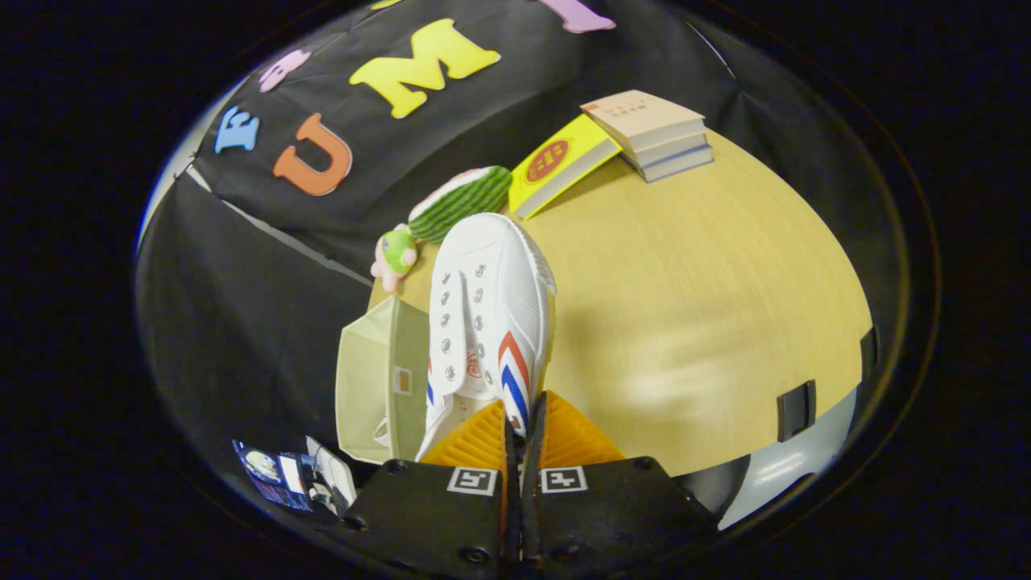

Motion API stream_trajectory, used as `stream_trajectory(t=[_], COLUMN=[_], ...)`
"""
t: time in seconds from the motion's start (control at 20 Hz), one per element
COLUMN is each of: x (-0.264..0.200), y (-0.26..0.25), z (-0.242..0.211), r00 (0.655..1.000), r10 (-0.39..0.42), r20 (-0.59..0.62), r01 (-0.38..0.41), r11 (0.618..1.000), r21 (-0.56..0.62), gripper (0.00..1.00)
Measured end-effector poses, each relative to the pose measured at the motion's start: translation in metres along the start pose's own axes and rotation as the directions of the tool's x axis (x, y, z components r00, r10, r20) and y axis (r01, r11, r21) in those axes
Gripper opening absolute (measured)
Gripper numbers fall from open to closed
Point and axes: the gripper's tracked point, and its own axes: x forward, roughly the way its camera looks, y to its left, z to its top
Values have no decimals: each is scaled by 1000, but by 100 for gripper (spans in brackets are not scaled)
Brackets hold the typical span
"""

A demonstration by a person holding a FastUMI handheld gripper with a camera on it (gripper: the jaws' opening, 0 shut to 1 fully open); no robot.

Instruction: Open the storage box then place both shoes into the box .Put the left shoe in first, then the right shoe, with the right side of both shoes facing outward in a uniform manner.

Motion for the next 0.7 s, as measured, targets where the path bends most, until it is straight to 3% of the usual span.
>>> stream_trajectory(t=[0.2, 0.4, 0.7], x=[-8, 15, 72], y=[79, 130, 169], z=[-9, -27, -52], r00=[998, 999, 997], r10=[64, 41, 8], r20=[12, -20, -73], r01=[-63, -44, -15], r11=[996, 992, 996], r21=[-70, -120, -86], gripper=[6, 7, 6])
